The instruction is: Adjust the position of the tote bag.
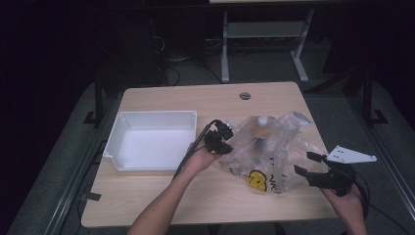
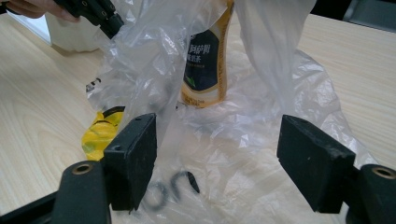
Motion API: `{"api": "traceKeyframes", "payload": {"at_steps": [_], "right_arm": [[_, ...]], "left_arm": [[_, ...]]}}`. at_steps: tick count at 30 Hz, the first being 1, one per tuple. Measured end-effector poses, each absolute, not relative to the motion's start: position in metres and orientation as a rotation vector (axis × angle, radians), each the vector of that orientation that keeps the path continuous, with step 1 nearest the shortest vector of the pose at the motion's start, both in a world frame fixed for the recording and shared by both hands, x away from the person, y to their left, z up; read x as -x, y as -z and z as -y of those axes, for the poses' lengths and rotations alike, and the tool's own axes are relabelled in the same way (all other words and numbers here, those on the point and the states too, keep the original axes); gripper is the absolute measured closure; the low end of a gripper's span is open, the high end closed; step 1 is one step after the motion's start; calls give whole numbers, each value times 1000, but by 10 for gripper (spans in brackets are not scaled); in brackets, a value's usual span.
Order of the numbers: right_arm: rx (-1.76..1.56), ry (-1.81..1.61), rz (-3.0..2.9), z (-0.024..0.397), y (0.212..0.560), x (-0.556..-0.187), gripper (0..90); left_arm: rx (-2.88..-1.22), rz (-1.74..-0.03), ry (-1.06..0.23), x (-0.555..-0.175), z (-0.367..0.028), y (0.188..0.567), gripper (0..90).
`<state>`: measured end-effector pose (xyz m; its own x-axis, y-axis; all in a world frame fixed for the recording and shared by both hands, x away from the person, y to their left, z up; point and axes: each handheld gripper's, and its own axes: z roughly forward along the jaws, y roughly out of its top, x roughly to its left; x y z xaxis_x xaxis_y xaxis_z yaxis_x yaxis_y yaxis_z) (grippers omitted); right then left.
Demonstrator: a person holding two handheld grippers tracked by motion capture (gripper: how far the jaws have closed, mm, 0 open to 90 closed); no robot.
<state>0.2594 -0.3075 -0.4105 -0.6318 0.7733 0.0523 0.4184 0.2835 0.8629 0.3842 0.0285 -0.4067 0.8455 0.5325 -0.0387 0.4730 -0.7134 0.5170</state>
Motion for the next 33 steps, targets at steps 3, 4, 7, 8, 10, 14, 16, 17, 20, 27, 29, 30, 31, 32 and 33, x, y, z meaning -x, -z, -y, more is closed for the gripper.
{"api": "traceKeyframes", "payload": {"at_steps": [3,4,7,8,10,14,16,17,20,27,29,30,31,32,33], "right_arm": [[-1070,-1294,-2188,306,410,-259,281],[-1063,-1295,-2187,306,410,-259,281],[-1050,-1298,-2193,304,409,-259,281],[-1050,-1293,-2197,302,408,-258,281],[-1035,-1282,-2208,299,408,-259,279],[-1026,-1298,-2224,293,404,-259,280],[-1004,-1302,-2228,290,400,-259,282],[-999,-1307,-2234,288,398,-260,285],[-979,-1320,-2244,281,391,-263,295],[-925,-1319,-2280,262,377,-277,314],[-927,-1306,-2285,257,373,-282,319],[-927,-1310,-2285,255,372,-284,333],[-930,-1311,-2283,253,371,-286,359],[-936,-1292,-2272,249,368,-290,418],[-937,-1284,-2264,248,367,-291,463]], "left_arm": [[-2494,-745,-146,-383,-29,410,886],[-2494,-745,-148,-383,-30,411,886],[-2488,-752,-138,-383,-32,414,883],[-2490,-749,-140,-383,-32,415,883],[-2481,-758,-132,-383,-34,417,883],[-2479,-760,-134,-383,-36,419,882],[-2476,-761,-133,-383,-37,420,882],[-2470,-763,-134,-383,-37,420,882],[-2466,-769,-136,-381,-38,420,880],[-2466,-762,-134,-380,-39,421,874],[-2463,-760,-136,-379,-38,422,874],[-2468,-757,-134,-379,-38,421,873],[-2461,-755,-134,-379,-38,422,873],[-2461,-755,-131,-380,-38,422,871],[-2464,-757,-129,-380,-39,421,870]]}}
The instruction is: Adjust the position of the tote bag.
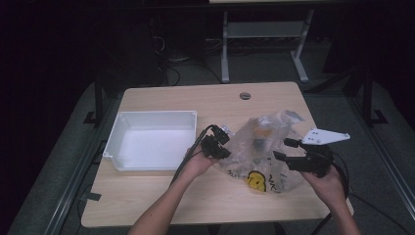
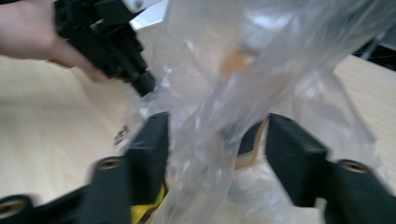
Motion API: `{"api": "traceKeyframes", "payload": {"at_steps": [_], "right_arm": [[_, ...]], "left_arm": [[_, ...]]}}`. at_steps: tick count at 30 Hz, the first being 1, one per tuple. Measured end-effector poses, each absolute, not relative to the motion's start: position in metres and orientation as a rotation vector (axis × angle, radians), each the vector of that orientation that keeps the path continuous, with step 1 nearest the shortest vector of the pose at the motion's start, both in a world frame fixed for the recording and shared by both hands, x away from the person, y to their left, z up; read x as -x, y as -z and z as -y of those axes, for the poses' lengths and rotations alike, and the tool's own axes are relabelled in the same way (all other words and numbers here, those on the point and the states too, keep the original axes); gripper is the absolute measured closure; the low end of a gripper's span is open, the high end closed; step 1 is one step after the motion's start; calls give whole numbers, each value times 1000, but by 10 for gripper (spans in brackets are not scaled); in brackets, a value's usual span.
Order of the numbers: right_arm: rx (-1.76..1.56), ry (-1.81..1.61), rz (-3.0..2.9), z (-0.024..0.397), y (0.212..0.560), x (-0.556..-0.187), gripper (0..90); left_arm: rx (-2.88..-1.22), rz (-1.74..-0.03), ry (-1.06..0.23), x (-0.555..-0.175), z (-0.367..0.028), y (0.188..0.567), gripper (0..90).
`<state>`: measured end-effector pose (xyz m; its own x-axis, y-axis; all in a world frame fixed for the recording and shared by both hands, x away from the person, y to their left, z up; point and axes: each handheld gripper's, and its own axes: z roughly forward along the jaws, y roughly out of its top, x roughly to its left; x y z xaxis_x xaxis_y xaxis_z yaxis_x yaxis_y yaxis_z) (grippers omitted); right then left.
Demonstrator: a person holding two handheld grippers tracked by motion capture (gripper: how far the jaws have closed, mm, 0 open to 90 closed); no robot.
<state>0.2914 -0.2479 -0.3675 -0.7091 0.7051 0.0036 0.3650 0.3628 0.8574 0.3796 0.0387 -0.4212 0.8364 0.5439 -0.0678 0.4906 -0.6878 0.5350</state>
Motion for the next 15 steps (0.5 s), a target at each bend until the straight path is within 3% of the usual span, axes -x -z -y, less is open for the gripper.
{"api": "traceKeyframes", "payload": {"at_steps": [5,8,15], "right_arm": [[-932,-1273,-2276,238,365,-302,742],[-926,-1249,-2266,231,368,-305,852],[-919,-1273,-2263,221,372,-310,893]], "left_arm": [[-2463,-752,-135,-380,-41,420,847],[-2468,-746,-133,-378,-42,416,817],[-2449,-732,-140,-373,-49,404,722]]}}
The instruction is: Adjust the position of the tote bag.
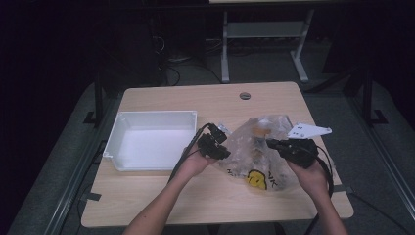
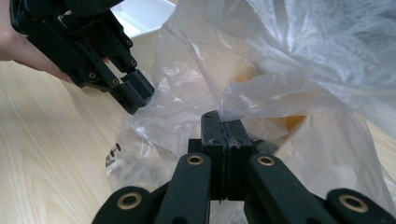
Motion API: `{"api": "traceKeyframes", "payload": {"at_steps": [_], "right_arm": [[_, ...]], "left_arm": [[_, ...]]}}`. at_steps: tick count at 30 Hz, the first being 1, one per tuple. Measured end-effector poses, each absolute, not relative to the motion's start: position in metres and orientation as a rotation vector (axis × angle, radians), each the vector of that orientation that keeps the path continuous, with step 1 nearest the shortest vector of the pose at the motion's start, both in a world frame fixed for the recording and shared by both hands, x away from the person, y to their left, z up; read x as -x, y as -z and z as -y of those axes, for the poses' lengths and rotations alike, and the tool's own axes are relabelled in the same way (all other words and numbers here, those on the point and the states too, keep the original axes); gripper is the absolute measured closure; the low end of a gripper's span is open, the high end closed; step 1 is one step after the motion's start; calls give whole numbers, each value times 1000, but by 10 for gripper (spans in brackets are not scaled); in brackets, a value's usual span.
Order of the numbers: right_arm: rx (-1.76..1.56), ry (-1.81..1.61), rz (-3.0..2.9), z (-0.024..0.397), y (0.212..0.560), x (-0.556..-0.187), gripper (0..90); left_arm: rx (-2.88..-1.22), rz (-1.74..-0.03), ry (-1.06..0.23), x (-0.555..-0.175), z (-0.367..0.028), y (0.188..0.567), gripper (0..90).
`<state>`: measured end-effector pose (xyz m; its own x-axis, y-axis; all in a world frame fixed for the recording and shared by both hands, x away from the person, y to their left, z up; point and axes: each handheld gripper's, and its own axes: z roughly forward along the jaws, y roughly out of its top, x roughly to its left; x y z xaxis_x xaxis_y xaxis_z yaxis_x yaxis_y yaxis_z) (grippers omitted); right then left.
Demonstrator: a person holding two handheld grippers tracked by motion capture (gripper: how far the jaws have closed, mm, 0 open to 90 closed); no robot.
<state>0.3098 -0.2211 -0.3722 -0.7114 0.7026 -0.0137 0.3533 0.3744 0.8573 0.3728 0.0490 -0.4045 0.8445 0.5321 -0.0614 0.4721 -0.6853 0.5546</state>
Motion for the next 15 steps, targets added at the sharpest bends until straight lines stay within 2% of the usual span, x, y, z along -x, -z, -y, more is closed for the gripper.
{"api": "traceKeyframes", "payload": {"at_steps": [6,15], "right_arm": [[-910,-1317,-2271,211,377,-312,895],[-875,-1310,-2330,194,389,-312,895]], "left_arm": [[-2420,-722,-149,-368,-56,390,620],[-2358,-673,-181,-363,-59,364,541]]}}
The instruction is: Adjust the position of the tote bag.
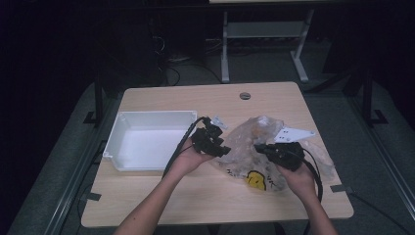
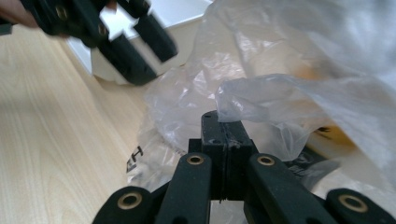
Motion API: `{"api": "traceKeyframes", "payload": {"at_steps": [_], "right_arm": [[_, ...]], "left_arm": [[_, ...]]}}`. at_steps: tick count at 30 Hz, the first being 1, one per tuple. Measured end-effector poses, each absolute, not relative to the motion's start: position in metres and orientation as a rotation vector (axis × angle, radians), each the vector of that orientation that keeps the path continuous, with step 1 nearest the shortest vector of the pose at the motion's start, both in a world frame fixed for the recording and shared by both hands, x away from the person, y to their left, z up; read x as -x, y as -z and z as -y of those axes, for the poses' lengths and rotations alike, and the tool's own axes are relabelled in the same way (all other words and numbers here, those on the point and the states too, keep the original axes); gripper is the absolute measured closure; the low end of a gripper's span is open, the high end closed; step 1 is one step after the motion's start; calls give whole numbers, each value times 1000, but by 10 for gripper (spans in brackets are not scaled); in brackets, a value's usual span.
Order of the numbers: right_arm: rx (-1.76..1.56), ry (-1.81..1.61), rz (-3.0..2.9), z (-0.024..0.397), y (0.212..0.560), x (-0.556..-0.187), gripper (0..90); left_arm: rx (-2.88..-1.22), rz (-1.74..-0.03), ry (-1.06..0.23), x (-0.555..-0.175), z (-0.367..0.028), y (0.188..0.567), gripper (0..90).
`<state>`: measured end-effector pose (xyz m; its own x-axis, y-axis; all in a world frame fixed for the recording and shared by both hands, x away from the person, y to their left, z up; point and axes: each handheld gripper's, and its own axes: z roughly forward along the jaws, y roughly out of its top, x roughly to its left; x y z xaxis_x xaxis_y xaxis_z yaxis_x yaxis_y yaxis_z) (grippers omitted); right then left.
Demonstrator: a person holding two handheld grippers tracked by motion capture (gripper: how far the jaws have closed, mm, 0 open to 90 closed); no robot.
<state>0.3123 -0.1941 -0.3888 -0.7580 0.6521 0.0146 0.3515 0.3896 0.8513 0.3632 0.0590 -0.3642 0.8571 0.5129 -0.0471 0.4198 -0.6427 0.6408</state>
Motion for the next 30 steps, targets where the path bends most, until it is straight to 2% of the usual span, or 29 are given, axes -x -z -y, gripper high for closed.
{"api": "traceKeyframes", "payload": {"at_steps": [12,16,17,19,22,24,30], "right_arm": [[-889,-1302,-2343,206,393,-306,894],[-887,-1300,-2351,208,393,-304,894],[-883,-1297,-2354,207,393,-304,894],[-879,-1292,-2361,207,394,-302,894],[-867,-1277,-2367,207,395,-300,894],[-871,-1276,-2365,207,395,-299,894],[-871,-1272,-2357,209,395,-297,892]], "left_arm": [[-2339,-561,-221,-372,-12,327,468],[-2348,-549,-250,-378,4,321,472],[-2346,-553,-262,-379,8,321,497],[-2344,-534,-261,-382,12,321,606],[-2368,-502,-269,-382,16,323,816],[-2382,-491,-297,-380,16,326,891],[-2385,-535,-330,-383,6,330,899]]}}
